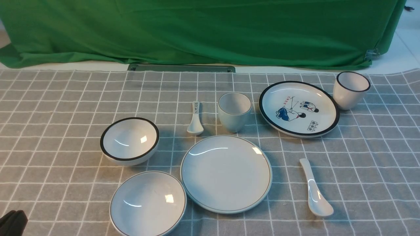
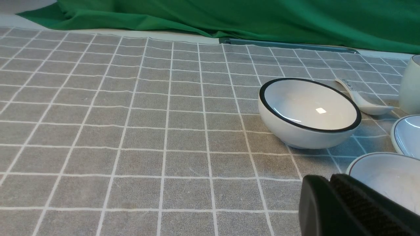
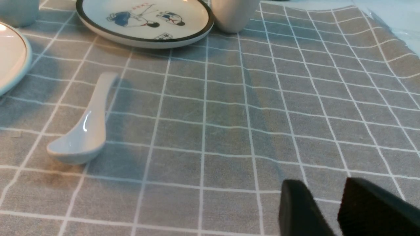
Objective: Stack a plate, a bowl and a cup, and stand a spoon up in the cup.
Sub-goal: Use the left arm to grab a blue rice bowl
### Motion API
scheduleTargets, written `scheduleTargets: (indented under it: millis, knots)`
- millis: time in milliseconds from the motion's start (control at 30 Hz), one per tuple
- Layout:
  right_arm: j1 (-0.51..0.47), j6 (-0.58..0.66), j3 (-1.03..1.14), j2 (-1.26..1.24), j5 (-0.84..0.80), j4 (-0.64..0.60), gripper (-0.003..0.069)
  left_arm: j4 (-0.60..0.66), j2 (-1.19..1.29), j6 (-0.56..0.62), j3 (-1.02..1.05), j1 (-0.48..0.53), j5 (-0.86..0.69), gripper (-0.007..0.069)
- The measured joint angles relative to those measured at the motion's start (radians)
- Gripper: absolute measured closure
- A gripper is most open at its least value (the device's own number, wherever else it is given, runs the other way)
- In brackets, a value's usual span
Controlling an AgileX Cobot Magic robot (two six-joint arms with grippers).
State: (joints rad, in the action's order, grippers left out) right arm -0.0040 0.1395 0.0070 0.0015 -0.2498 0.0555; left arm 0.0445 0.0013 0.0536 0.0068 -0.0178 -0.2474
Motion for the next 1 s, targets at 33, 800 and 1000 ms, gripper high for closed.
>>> scheduleTargets:
  millis: [33,800,1000]
  knots:
    - [0.0,0.001,0.0,0.0,0.0,0.0,0.0418,0.008,0.0,-0.001,0.0,0.0,0.017,0.0607]
    - [0.0,-0.364,0.0,0.0,0.31,-0.199,0.0418,0.268,0.0,-0.162,-0.075,0.0,0.806,0.0607]
    - [0.0,-0.412,0.0,0.0,0.453,-0.206,0.0418,0.148,0.263,-0.133,-0.579,0.0,0.121,0.0607]
